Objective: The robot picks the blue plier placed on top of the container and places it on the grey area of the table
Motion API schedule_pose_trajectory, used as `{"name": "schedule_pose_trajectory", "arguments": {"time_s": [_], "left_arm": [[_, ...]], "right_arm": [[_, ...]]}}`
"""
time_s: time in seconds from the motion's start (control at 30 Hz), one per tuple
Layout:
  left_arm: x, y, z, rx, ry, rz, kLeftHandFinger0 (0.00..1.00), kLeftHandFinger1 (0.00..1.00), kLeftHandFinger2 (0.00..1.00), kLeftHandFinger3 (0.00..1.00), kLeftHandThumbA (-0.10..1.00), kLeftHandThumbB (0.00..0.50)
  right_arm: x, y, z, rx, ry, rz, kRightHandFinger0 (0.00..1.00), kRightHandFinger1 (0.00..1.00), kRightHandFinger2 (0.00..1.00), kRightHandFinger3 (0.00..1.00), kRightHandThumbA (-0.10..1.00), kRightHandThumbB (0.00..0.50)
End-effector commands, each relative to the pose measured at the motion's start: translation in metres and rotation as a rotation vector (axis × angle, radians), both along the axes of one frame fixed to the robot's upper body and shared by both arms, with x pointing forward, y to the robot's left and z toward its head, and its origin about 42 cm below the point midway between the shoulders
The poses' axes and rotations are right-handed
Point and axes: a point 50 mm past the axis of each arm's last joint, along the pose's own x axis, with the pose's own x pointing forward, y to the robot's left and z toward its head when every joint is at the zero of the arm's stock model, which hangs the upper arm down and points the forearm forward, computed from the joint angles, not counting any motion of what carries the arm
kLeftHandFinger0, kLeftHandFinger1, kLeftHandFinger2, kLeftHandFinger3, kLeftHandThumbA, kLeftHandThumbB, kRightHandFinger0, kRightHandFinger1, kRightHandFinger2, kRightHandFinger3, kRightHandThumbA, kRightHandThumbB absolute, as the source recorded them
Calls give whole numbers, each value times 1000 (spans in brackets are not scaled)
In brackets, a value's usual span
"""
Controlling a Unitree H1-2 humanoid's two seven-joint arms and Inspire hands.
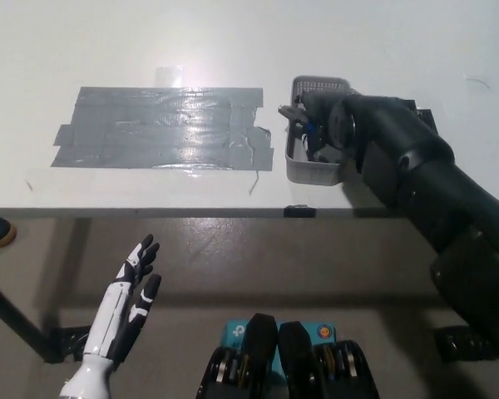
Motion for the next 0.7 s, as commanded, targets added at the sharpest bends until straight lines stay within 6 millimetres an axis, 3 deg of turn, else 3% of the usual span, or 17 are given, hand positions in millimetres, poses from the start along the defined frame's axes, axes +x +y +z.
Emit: {"name": "schedule_pose_trajectory", "arguments": {"time_s": [0.0, 0.03, 0.07, 0.13, 0.17, 0.2, 0.3, 0.33, 0.37, 0.43, 0.5, 0.57, 0.67], "left_arm": [[6, 3, 15, -3, -66, -25, 1000, 1000, 1000, 1000, 966, 154], [6, 4, 16, -2, -67, -25, 1000, 1000, 1000, 1000, 966, 153], [7, 4, 16, -6, -69, -25, 1000, 1000, 1000, 1000, 961, 150], [7, 4, 16, -11, -72, -25, 1000, 1000, 1000, 1000, 960, 152], [8, 4, 16, -16, -72, -27, 1000, 1000, 1000, 1000, 960, 151], [8, 4, 16, -19, -69, -28, 1000, 1000, 1000, 1000, 959, 152], [10, 5, 18, -20, -68, -29, 1000, 1000, 1000, 1000, 961, 152], [10, 4, 18, -22, -70, -30, 1000, 1000, 1000, 1000, 959, 147], [11, 5, 19, -25, -73, -29, 1000, 1000, 1000, 1000, 959, 147], [12, 5, 20, -29, -81, -32, 1000, 1000, 1000, 1000, 956, 133], [12, 5, 20, -35, -77, -35, 1000, 1000, 1000, 1000, 951, 124], [13, 5, 21, -41, -75, -35, 1000, 1000, 1000, 1000, 947, 123], [14, 5, 21, -39, -79, -34, 1000, 1000, 1000, 1000, 943, 120]], "right_arm": [[10, -33, 15, -100, -180, -16, 206, 273, 465, 883, -96, 222], [10, -34, 15, -96, -186, -13, 178, 256, 457, 872, -100, 223], [11, -36, 16, -89, -199, -10, 44, 145, 361, 786, -100, 229], [11, -40, 16, -84, -214, 0, 60, 165, 350, 693, -100, 239], [12, -42, 16, -83, -225, 4, 17, 110, 291, 677, -100, 239], [12, -44, 15, -82, -233, 8, 21, 117, 294, 662, -100, 243], [12, -47, 19, -81, -270, 19, 0, 42, 226, 695, -100, 231], [13, -48, 20, -76, -276, 20, 3, 70, 272, 763, -100, 225], [14, -48, 25, -71, -287, 20, 0, 14, 238, 845, -100, 234], [16, -47, 35, -72, -308, 21, 78, 125, 370, 816, -100, 257], [18, -47, 48, -73, -350, 33, 58, 114, 362, 795, -76, 275], [20, -46, 56, -81, -367, 37, 201, 281, 506, 811, -70, 244], [22, -45, 71, -85, -394, 59, 220, 281, 476, 817, -100, 228]]}}
